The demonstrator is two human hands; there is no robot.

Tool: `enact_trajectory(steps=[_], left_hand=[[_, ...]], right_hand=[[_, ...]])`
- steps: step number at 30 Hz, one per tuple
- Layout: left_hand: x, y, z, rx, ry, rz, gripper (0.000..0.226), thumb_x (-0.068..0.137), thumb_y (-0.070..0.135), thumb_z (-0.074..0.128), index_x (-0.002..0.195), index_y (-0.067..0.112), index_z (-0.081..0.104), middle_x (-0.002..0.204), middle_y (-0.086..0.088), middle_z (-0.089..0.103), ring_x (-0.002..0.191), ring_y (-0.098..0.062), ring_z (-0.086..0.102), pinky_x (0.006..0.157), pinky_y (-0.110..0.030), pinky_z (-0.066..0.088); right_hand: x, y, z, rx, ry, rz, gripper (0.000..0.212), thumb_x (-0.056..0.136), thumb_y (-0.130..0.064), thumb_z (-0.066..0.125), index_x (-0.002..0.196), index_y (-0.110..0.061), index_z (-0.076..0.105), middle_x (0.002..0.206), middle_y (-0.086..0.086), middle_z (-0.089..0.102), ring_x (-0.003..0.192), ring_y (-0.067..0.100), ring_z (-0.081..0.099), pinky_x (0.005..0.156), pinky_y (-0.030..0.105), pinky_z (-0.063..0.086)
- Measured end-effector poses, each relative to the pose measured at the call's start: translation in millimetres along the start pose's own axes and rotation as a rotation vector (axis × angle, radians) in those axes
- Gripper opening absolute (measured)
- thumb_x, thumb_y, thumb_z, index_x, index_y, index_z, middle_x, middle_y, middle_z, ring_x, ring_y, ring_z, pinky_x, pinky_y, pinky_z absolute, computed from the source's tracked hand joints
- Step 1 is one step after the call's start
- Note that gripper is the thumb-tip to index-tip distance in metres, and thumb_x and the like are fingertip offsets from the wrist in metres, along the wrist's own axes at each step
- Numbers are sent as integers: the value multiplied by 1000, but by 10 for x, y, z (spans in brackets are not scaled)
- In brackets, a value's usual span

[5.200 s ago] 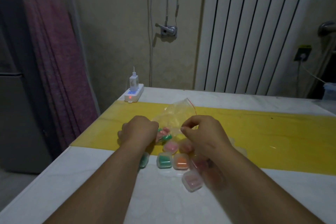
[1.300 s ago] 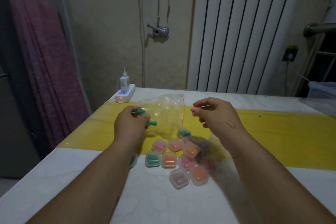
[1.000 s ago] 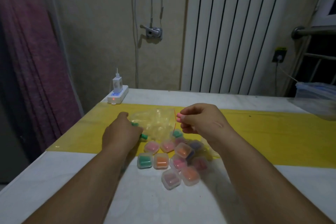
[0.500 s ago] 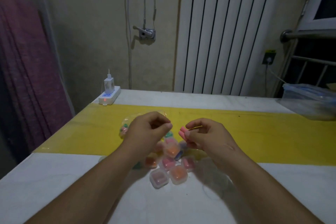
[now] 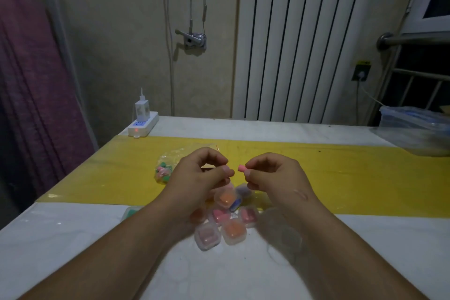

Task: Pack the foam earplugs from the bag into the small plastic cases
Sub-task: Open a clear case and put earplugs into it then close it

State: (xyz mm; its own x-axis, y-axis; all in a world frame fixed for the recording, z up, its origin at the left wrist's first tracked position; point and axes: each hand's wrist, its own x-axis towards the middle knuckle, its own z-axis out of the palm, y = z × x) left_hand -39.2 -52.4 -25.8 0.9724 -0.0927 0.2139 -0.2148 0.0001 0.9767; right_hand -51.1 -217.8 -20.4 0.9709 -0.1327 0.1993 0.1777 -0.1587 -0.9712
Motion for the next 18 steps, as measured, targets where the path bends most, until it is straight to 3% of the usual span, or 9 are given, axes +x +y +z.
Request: enact_trajectory(steps=[3, 7, 10, 12, 18], left_hand=[[-6, 2, 7, 32, -16, 30, 10, 85, -2, 69, 90, 2, 60, 81, -16, 67, 68, -22, 70, 61, -28, 58], [-6, -23, 24, 152, 50, 72, 18, 78, 6, 77, 82, -2, 61, 67, -8, 67, 57, -15, 64, 57, -28, 55], [-11, -16, 19, 154, 45, 50, 11, 77, 5, 77, 84, 3, 69, 77, -7, 73, 70, -16, 70, 68, -29, 58], [-15, -16, 20, 136, 33, 42, 12, 79, -1, 74, 88, 5, 70, 82, -5, 74, 80, -17, 71, 72, -26, 59], [-16, 16, 40, 92, 25, 61, 7, 85, 2, 69, 91, 5, 69, 79, -6, 75, 77, -18, 69, 65, -24, 59]], right_hand=[[-18, -12, -23, -74, -31, 9, 11, 76, -9, 82, 80, -6, 71, 71, 5, 69, 59, 15, 63, 67, 35, 56], [-25, -18, -40, -82, -59, 10, 6, 81, -2, 75, 82, -2, 69, 79, 17, 73, 61, 19, 64, 62, 30, 57], [-20, 10, -38, -97, -71, 10, 4, 83, -1, 73, 81, -3, 69, 84, 19, 73, 72, 34, 71, 72, 42, 61], [-21, 18, -35, -124, -67, 21, 6, 81, -4, 76, 80, -5, 70, 86, 17, 73, 78, 36, 73, 78, 46, 60], [-7, 58, 15, -94, -86, 51, 18, 80, 2, 73, 81, -14, 66, 85, 19, 73, 84, 37, 72, 81, 54, 58]])
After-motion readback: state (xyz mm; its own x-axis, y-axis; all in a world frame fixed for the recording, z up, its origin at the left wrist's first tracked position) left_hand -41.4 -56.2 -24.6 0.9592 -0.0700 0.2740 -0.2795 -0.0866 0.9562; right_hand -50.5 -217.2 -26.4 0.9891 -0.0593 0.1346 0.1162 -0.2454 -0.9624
